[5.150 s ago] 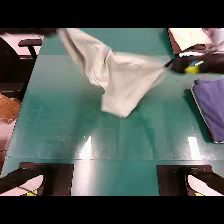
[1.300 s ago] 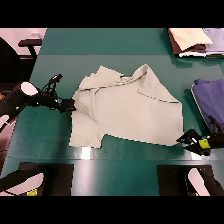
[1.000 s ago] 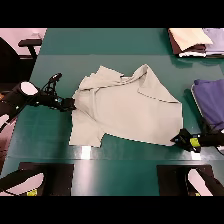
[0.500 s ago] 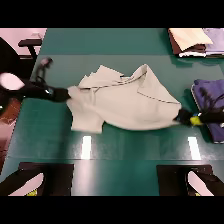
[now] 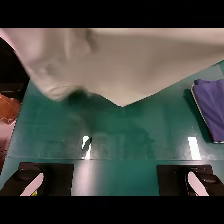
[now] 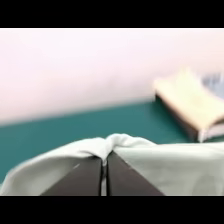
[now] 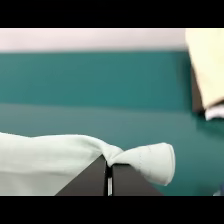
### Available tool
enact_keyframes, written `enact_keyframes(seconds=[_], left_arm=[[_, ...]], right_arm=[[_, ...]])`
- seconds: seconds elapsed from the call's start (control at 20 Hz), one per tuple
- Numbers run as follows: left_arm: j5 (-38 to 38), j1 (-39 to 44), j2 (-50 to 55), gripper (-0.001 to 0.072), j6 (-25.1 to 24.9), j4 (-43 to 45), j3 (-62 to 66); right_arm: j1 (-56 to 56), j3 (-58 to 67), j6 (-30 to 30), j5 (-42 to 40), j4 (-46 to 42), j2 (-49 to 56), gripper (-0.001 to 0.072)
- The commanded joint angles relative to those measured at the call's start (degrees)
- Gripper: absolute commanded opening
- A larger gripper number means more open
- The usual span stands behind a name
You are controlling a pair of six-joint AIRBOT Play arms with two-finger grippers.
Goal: Fold the shirts.
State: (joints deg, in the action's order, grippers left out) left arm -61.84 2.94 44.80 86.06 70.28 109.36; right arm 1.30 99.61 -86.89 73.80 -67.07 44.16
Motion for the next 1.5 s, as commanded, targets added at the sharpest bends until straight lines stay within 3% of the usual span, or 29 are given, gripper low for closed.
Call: enact_keyframes(seconds=[0.0,0.2,0.4,0.6,0.85,1.0,1.25,1.35,1.45], left_arm=[[1.18,0.00,-0.74,0.0020,3.17,0.85,13.99],[1.53,0.00,-0.20,0.0020,4.20,0.76,15.28],[-6.36,0.00,2.54,0.0021,5.62,0.00,3.87],[-11.37,0.00,12.44,0.0021,5.16,-0.79,-10.43],[-9.99,0.00,34.07,0.0022,3.13,-1.07,-16.46],[-4.31,0.00,44.92,0.0022,0.87,-1.46,-16.44],[8.98,-0.13,49.24,0.0021,0.42,-1.20,-16.39],[9.51,-0.13,49.24,0.0022,-0.72,-1.25,-16.39],[4.72,-0.13,49.09,0.0022,-3.67,-1.25,-16.39]], right_arm=[[-0.04,20.09,-0.13,9.16,-3.72,3.67,0.0017],[-0.04,27.93,-2.69,15.80,-7.58,7.06,0.0016],[-0.04,15.50,-3.58,14.84,-7.52,7.91,0.0016],[-0.39,6.40,-4.20,16.85,-7.54,18.08,0.0016],[-3.85,-0.70,-4.13,17.25,-7.63,36.83,0.0016],[-4.33,1.95,-3.08,15.47,-7.50,49.29,0.0017],[-4.31,15.89,-2.56,11.45,-7.52,62.45,0.0016],[-4.20,18.67,-2.56,11.15,-7.52,64.06,0.0016],[-4.20,14.82,0.04,11.47,-7.56,62.18,0.0016]])
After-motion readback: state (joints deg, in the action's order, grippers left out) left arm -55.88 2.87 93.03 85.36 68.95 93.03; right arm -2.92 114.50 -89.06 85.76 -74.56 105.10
